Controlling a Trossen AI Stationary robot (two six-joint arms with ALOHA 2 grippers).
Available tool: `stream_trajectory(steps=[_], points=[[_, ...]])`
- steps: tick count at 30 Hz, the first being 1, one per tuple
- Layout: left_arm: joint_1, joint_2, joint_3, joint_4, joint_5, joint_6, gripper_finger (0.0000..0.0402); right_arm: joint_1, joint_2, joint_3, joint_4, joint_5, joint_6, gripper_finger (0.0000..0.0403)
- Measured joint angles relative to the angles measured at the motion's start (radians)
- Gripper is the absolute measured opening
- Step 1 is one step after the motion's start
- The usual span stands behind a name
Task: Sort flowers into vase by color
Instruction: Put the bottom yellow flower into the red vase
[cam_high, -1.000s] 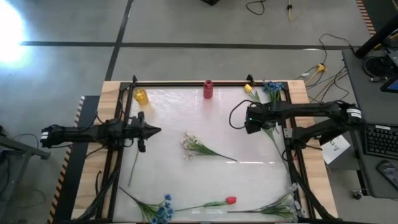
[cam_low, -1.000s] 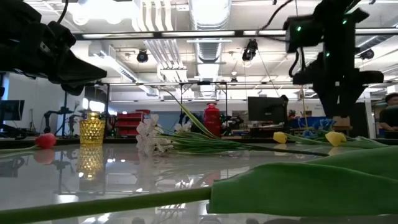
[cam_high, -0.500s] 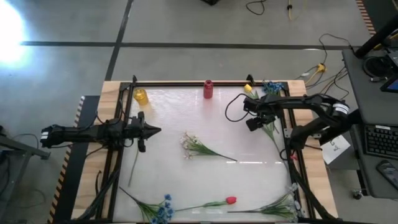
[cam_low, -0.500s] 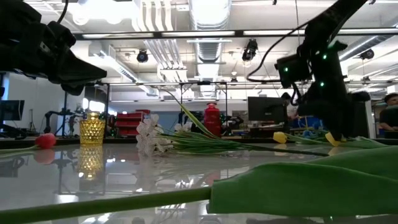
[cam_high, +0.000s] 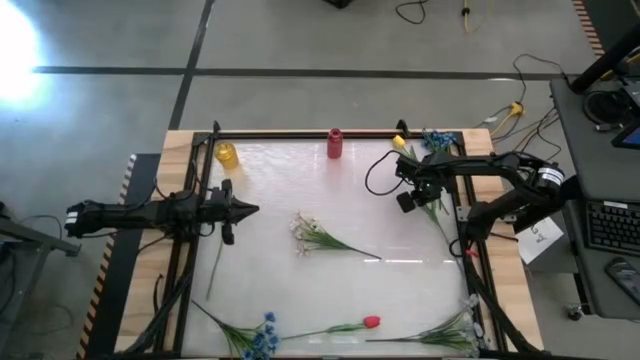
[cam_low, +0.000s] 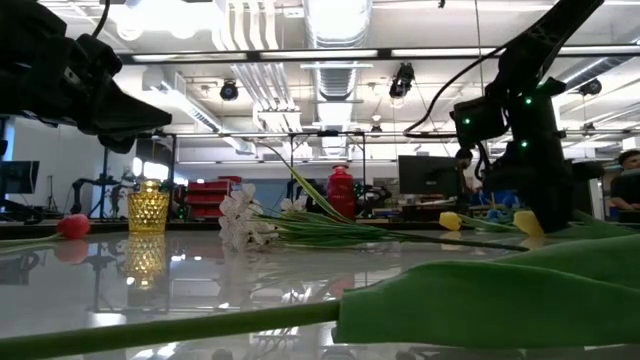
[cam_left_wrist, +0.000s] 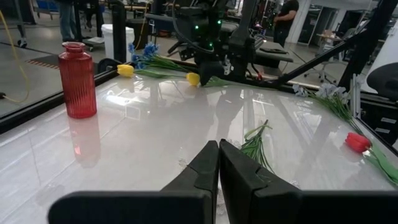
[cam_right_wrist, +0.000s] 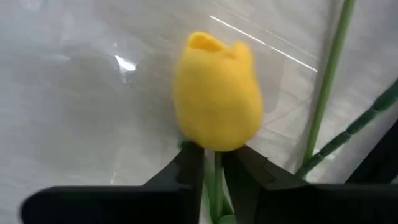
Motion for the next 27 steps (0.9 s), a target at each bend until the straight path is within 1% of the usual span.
stream_trajectory(steps=[2, 7, 11, 14, 17, 19, 23, 27], points=[[0.0, 0.0, 0.0, 0.0, 0.0, 0.0, 0.0, 0.0, -0.024, 0.005, 0.011, 0.005, -0.008, 0.0017], [0.0, 0.0, 0.0, 0.0, 0.0, 0.0, 0.0, 0.021, -0.123, 0.082, 0.023, -0.002, -0.008, 0.0013], [0.0, 0.0, 0.0, 0.0, 0.0, 0.0, 0.0, 0.049, -0.211, 0.175, 0.144, -0.003, -0.004, 0.0012], [0.0, 0.0, 0.0, 0.0, 0.0, 0.0, 0.0, 0.055, -0.236, 0.23, 0.291, -0.001, -0.003, 0.0012], [0.0, 0.0, 0.0, 0.0, 0.0, 0.0, 0.0, 0.055, -0.235, 0.274, 0.453, 0.005, -0.059, 0.0011], [0.0, 0.0, 0.0, 0.0, 0.0, 0.0, 0.0, 0.055, -0.218, 0.311, 0.532, 0.006, -0.089, 0.0011], [0.0, 0.0, 0.0, 0.0, 0.0, 0.0, 0.0, 0.061, -0.169, 0.401, 0.628, 0.034, -0.2, 0.0011], [0.0, 0.0, 0.0, 0.0, 0.0, 0.0, 0.0, 0.068, -0.1, 0.538, 0.712, 0.04, -0.309, 0.0011]])
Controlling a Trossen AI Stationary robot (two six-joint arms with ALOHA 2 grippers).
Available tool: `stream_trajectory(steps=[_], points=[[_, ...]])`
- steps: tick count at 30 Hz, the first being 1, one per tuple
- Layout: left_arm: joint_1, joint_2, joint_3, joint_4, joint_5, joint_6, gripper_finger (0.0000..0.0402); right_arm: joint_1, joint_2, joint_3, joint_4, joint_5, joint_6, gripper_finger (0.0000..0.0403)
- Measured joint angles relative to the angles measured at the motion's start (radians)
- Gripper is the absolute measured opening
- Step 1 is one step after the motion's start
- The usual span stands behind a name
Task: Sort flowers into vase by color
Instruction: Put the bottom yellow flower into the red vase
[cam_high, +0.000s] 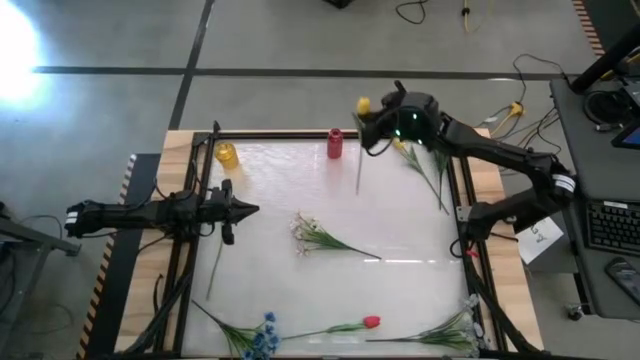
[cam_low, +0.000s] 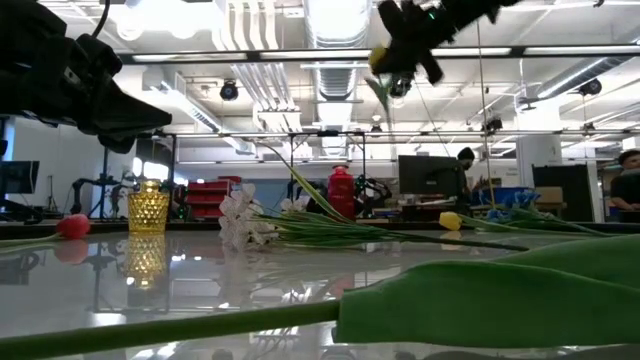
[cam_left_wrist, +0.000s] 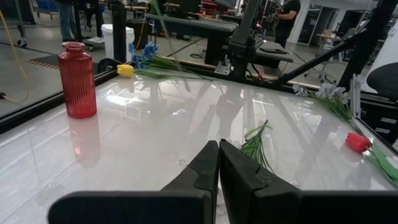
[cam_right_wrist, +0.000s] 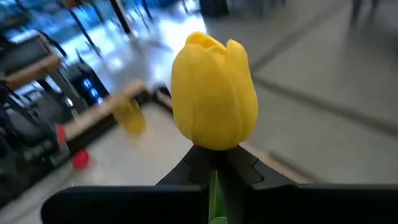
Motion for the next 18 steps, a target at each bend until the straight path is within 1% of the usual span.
stream_trajectory(steps=[2, 5, 8, 12, 14, 18], points=[[0.0, 0.0, 0.0, 0.0, 0.0, 0.0, 0.0, 0.0, 0.039, 0.074, 0.025, 0.01, -0.063, 0.0011], [0.0, 0.0, 0.0, 0.0, 0.0, 0.0, 0.0, 0.0, 0.103, 0.176, 0.051, 0.067, -0.178, 0.0011], [0.0, 0.0, 0.0, 0.001, 0.0, 0.0, 0.0, -0.001, 0.171, 0.249, 0.13, 0.096, -0.261, 0.0011], [0.0, 0.0, 0.0, 0.031, 0.0, -0.014, 0.0, -0.003, 0.258, 0.317, 0.231, 0.098, -0.326, 0.0011], [0.0, 0.0, 0.0, 0.065, 0.001, -0.086, 0.0, -0.003, 0.293, 0.348, 0.24, 0.098, -0.338, 0.0011], [0.0, 0.0, 0.0, 0.149, 0.0, -0.292, 0.0, -0.003, 0.326, 0.382, 0.24, 0.098, -0.34, 0.0011]])
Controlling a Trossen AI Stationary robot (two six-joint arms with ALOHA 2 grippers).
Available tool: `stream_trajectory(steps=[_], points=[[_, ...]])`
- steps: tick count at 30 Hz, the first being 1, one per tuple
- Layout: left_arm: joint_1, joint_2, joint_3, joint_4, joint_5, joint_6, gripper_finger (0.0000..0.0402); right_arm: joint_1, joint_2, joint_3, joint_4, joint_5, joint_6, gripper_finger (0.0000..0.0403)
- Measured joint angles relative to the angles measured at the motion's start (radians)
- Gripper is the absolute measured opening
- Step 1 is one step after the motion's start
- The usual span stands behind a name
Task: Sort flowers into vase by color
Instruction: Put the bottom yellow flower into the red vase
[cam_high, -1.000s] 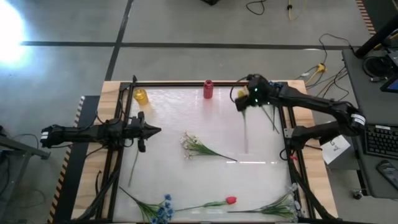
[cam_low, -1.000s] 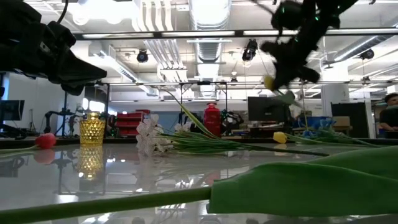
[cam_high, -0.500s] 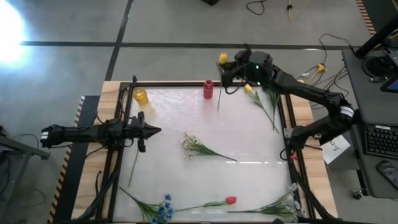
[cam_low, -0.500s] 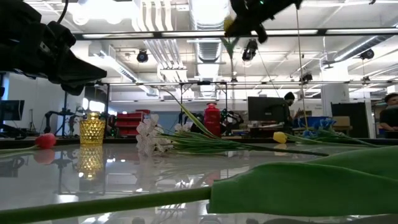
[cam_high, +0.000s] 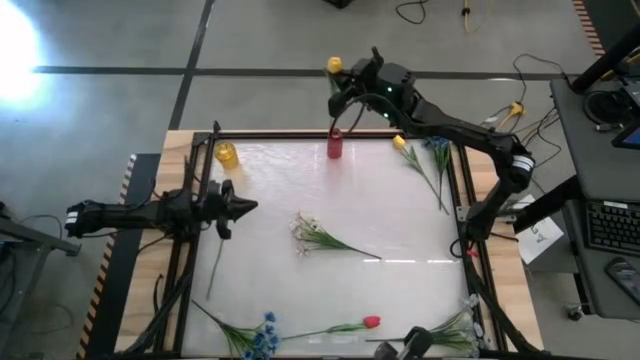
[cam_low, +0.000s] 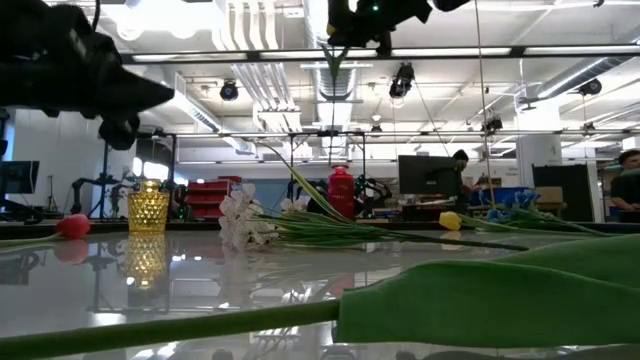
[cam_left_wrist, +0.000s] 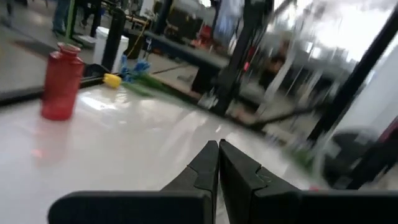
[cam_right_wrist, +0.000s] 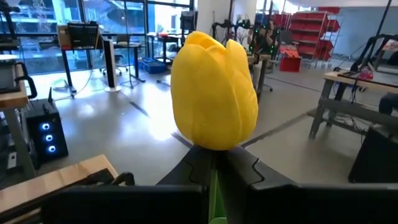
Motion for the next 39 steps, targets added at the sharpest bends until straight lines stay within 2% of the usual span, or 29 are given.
stream_trajectory(steps=[12, 23, 26, 29, 35, 39], points=[[0.0, 0.002, 0.0, 0.212, -0.027, -0.181, 0.0, -0.002, -0.033, 0.008, -0.043, 0.051, -0.024, 0.0011], [0.0, 0.017, 0.011, 0.27, -0.045, -0.164, 0.0, -0.002, 0.049, 0.007, -0.051, 0.05, -0.039, 0.0011], [0.0, 0.046, 0.108, 0.183, -0.06, -0.071, 0.0, -0.002, 0.064, 0.006, -0.091, 0.05, 0.001, 0.0016], [0.0, 0.097, 0.26, -0.003, -0.122, 0.048, 0.0, -0.001, 0.076, 0.005, -0.158, 0.05, 0.033, 0.0033], [0.0, 0.242, 0.571, -0.453, -0.352, 0.167, 0.0, 0.0, 0.076, 0.005, -0.301, 0.05, 0.103, 0.0089], [0.001, 0.332, 0.714, -0.561, -0.387, 0.213, 0.0002, 0.004, 0.055, 0.008, -0.429, 0.041, 0.174, 0.0134]])
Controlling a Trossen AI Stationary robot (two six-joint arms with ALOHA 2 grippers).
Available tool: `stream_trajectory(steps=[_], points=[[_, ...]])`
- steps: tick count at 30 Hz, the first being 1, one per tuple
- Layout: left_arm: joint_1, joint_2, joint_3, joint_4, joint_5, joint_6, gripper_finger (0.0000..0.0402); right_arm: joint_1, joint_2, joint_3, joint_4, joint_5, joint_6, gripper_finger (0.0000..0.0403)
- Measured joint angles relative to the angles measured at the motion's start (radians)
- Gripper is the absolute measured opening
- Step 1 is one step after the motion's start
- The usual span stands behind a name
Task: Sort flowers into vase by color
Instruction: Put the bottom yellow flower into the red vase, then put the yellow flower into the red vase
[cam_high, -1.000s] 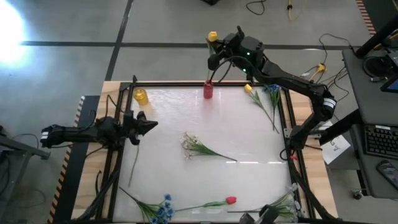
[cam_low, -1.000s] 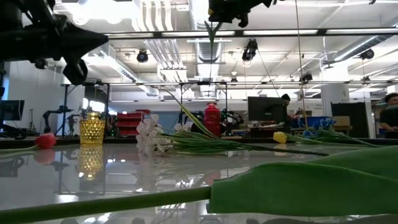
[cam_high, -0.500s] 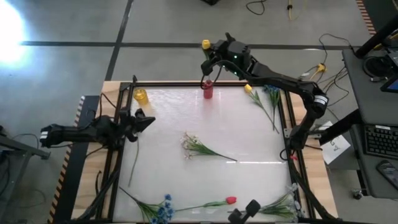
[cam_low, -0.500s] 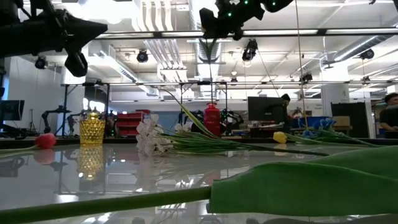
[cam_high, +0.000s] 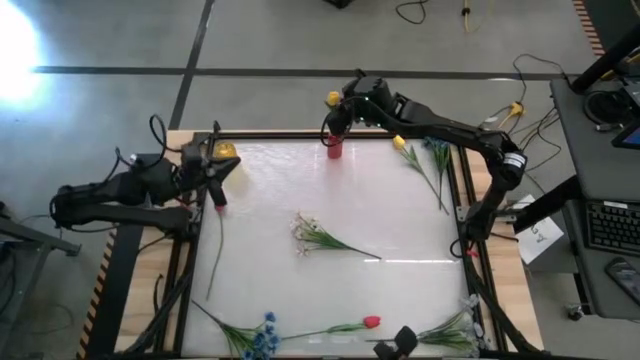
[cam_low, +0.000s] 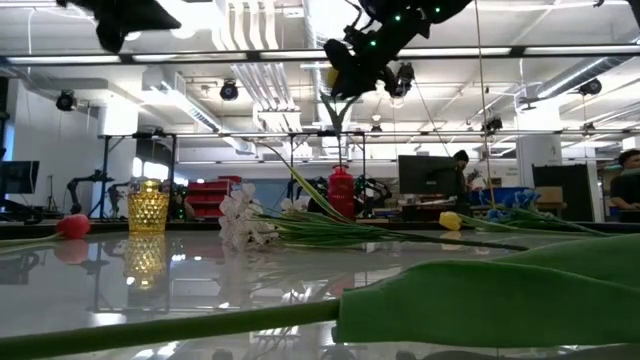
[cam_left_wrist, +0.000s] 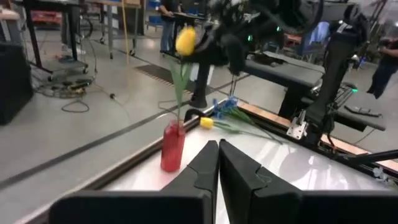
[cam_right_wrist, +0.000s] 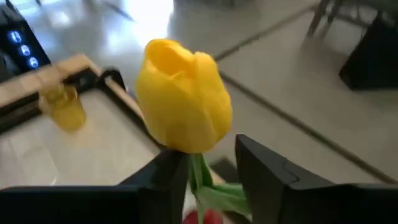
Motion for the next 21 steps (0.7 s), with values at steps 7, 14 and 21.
stream_trajectory(steps=[7, 14, 21], points=[[-0.001, 0.11, 0.14, -0.035, 0.036, 0.041, 0.0068, 0.004, -0.053, 0.008, -0.17, -0.084, 0.107, 0.0191], [0.0, 0.166, 0.195, -0.09, 0.082, 0.062, 0.0139, 0.004, -0.125, 0.008, -0.482, -0.149, 0.159, 0.0219], [0.0, 0.191, 0.159, -0.173, 0.08, -0.008, 0.0146, -0.018, -0.154, -0.1, -0.75, -0.064, 0.248, 0.0207]])
